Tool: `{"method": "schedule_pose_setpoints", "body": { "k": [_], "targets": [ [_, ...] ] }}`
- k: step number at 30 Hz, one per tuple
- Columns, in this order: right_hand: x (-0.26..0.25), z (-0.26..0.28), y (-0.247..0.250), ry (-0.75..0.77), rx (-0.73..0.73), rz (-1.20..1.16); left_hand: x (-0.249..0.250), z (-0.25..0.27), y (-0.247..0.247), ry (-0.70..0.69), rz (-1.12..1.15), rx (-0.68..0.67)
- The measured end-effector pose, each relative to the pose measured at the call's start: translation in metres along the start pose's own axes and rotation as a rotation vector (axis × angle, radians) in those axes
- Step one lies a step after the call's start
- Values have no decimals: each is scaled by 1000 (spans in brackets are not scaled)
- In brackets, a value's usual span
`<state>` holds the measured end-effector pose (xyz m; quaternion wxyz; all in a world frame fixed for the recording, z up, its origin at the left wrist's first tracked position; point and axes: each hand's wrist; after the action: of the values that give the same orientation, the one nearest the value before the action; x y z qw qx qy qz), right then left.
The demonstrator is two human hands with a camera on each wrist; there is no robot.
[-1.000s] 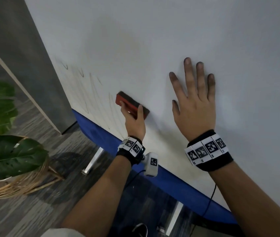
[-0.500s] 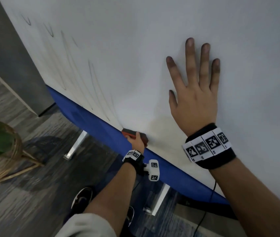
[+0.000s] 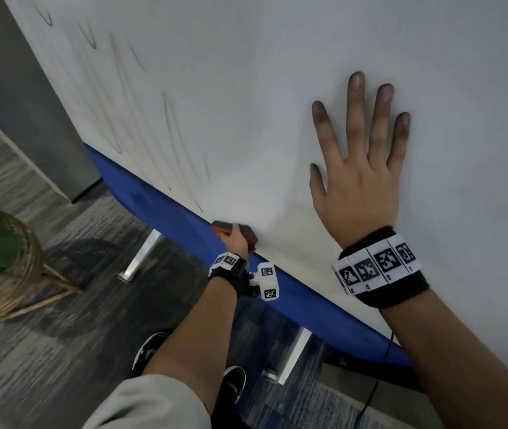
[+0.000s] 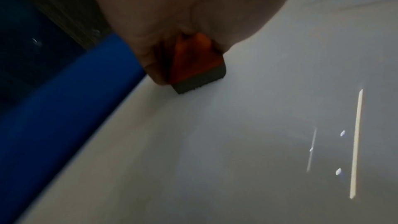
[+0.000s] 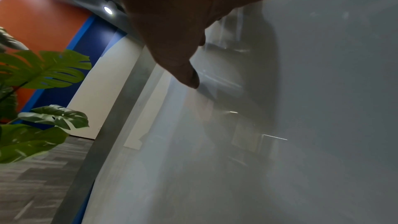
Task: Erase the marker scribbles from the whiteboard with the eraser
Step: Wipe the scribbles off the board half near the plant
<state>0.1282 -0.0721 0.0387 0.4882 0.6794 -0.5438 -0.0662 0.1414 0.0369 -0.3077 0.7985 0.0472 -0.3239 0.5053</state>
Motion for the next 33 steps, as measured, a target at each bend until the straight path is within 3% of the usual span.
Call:
{"method": "schedule_pose_setpoints", "body": {
  "k": [2, 6, 9, 12, 14, 16, 17, 20, 22, 25, 27, 30, 33],
  "targets": [
    [4, 2, -2, 28, -8, 17, -3, -5, 2, 62, -14, -3],
    [11, 5, -2, 66, -25, 40, 66, 45, 0, 18, -50, 24],
    [8, 5, -4, 49, -34, 29, 126, 109, -4, -312, -167, 31],
    [2, 7, -5, 31, -17, 18, 153, 162, -12, -762, -268, -108],
    [0, 8, -5, 23, -13, 12, 154, 166, -15, -898, -317, -151],
    [-1, 9, -5, 13, -29, 0, 142, 148, -6, -839, -341, -94],
    [-1, 8, -5, 7, -35, -2, 132, 130, 1, -728, -337, -78],
    [-4, 11, -7, 1, -18, 5, 96, 61, 29, -191, -348, -49],
    [-5, 13, -9, -1, -9, 26, 82, 33, 38, 8, -350, -67],
    [-10, 15, -9, -18, -34, 15, 103, 32, 32, -22, -255, -11],
    [-14, 16, -10, -42, -48, 7, 133, 41, 26, -133, -202, 36],
    [-21, 14, -15, -68, -55, -1, 172, 76, 24, -399, -329, 41],
    [-24, 12, -19, -85, -48, -6, 179, 117, 22, -746, -447, -66]
  ]
}}
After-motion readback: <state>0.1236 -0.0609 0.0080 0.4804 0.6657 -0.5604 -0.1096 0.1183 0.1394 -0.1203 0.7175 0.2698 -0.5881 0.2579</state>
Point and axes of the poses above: each hand's wrist, its own z-axis away from the middle knuckle, its own y-axis out of the back of the hand, x = y × z, and after that the axes turned 3 degrees about -x, right-handed
